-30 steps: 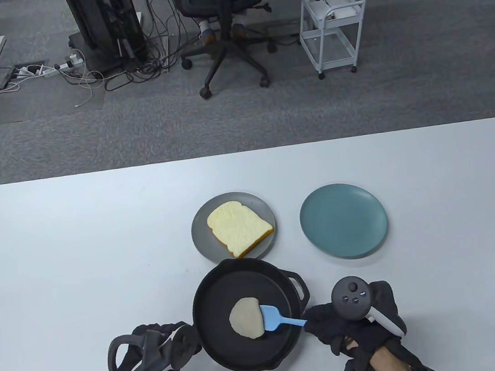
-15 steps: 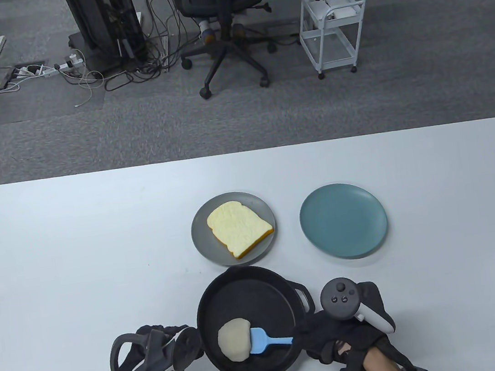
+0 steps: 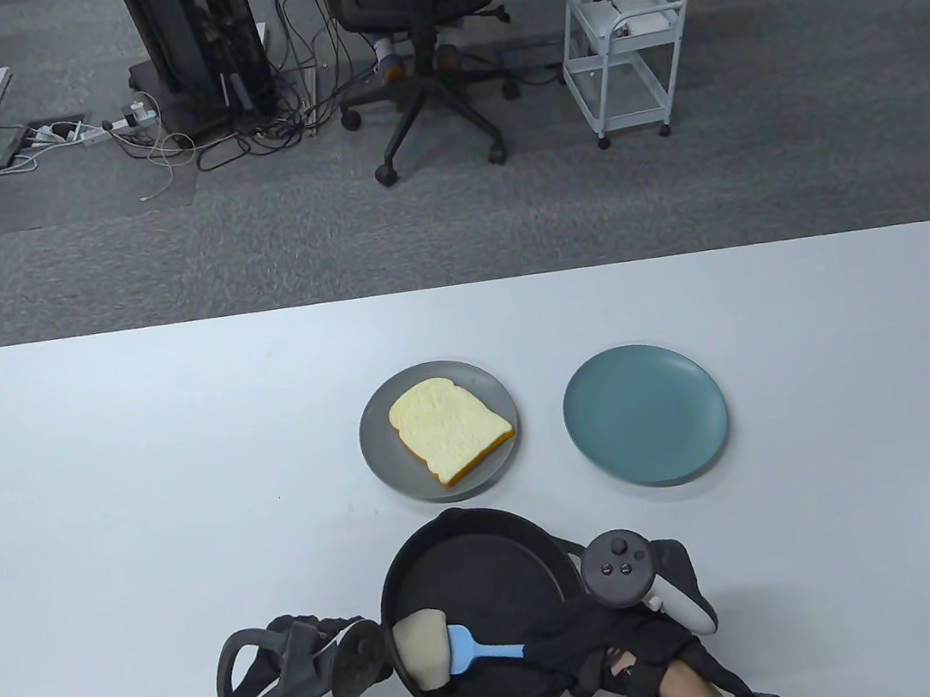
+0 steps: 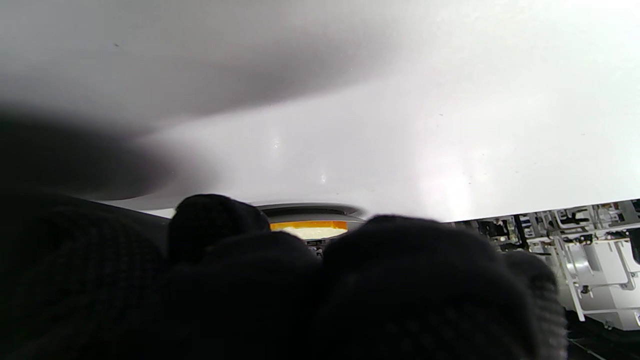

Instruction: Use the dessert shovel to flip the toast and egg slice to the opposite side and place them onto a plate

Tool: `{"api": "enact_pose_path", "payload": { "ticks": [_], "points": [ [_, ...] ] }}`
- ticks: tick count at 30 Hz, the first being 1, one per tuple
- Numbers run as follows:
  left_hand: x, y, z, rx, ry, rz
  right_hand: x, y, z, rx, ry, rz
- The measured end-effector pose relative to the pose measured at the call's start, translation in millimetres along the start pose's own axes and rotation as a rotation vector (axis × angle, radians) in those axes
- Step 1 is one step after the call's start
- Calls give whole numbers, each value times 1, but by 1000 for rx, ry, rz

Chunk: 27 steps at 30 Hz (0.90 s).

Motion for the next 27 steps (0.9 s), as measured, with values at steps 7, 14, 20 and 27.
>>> {"api": "enact_pose_path", "payload": {
  "ticks": [7, 14, 20, 27],
  "points": [
    [0, -4, -1, -12, -4, 9, 2, -4, -1, -3, 4, -76],
    [-1, -12, -2, -32, -7, 25, 7, -13, -2, -18, 6, -150],
    [-1, -16, -3, -39, -13, 24, 17, -17, 0, -12, -20, -192],
    [-2, -16, -3, -27, -3, 55, 41, -17, 10, 15, -90, -244]
  ]
}}
Point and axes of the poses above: the tracker on the back of each hand, its own y axis roughly to the thumb side, its own z axis roughly from the fingertips to the wrist, x = y × z, the point moved 5 cm from there along -z, roughly from the wrist to the fingertips, and after that the axes turned 4 degrees about -y, right-handed, at the moved point
